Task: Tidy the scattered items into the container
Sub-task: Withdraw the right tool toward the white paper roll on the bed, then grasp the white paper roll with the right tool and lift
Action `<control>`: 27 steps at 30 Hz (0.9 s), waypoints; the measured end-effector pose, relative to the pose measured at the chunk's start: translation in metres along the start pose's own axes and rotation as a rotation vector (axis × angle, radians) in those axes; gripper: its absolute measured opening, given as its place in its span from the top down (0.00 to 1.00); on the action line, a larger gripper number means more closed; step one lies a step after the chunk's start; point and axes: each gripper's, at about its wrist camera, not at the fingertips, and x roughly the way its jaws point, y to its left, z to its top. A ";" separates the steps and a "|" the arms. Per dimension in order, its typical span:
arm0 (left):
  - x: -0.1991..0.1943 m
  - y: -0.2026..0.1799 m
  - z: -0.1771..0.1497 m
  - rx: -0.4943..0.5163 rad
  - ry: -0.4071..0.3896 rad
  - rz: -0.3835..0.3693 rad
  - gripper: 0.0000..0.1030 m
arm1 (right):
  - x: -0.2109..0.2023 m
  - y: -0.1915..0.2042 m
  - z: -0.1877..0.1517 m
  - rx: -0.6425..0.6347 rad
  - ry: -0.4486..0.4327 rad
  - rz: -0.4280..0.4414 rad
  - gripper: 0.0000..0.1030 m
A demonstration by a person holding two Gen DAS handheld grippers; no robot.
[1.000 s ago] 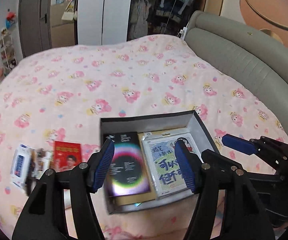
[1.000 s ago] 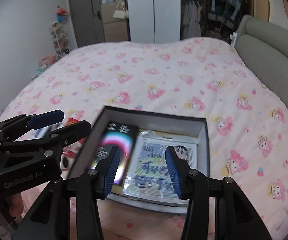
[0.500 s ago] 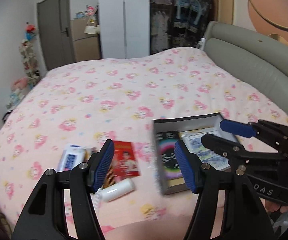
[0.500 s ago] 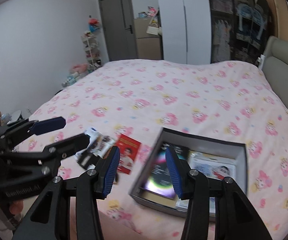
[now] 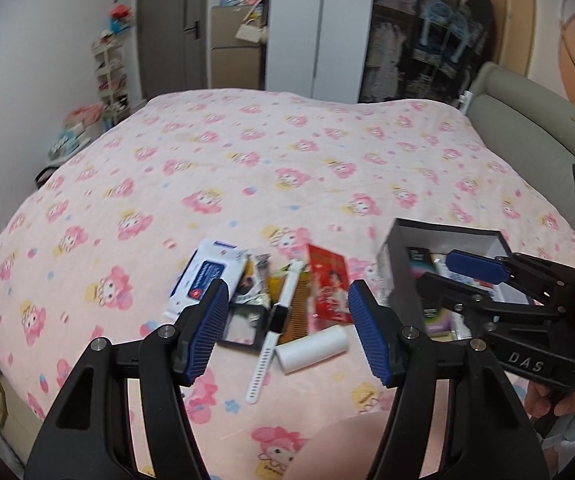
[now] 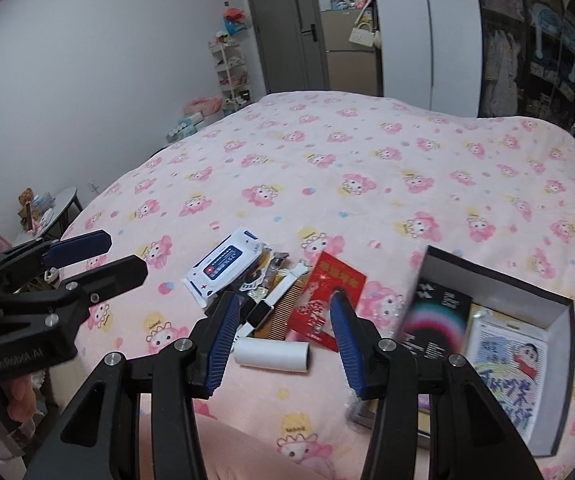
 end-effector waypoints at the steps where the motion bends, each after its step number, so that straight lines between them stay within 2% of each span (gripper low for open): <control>1: 0.004 0.007 -0.003 -0.014 0.004 0.002 0.38 | 0.006 0.000 -0.001 -0.004 0.009 0.000 0.58; 4: 0.019 0.021 -0.015 -0.032 0.023 0.008 0.39 | 0.022 0.001 -0.003 -0.017 0.037 0.000 0.58; 7: 0.042 0.031 -0.033 -0.046 0.057 0.005 0.39 | 0.050 -0.008 -0.014 0.008 0.105 0.015 0.58; 10: 0.074 0.044 -0.053 -0.100 0.133 -0.017 0.39 | 0.078 -0.020 -0.029 0.035 0.196 0.033 0.58; 11: 0.085 0.049 -0.059 -0.120 0.165 -0.026 0.41 | 0.085 -0.023 -0.034 0.040 0.218 0.033 0.58; 13: 0.106 0.058 -0.070 -0.156 0.222 -0.044 0.54 | 0.100 -0.028 -0.042 0.050 0.263 0.034 0.59; 15: 0.121 0.064 -0.077 -0.196 0.262 -0.093 0.55 | 0.109 -0.028 -0.047 0.053 0.290 0.041 0.59; 17: 0.135 0.073 -0.081 -0.268 0.315 -0.218 0.55 | 0.120 -0.025 -0.050 0.040 0.319 0.040 0.59; 18: 0.140 0.074 -0.082 -0.280 0.335 -0.252 0.55 | 0.125 -0.023 -0.051 0.029 0.331 0.035 0.59; 22: 0.161 0.069 -0.082 -0.230 0.388 -0.247 0.55 | 0.147 -0.013 -0.055 -0.015 0.384 0.036 0.59; 27: 0.191 0.065 -0.088 -0.241 0.455 -0.312 0.55 | 0.172 -0.015 -0.059 0.015 0.435 0.006 0.58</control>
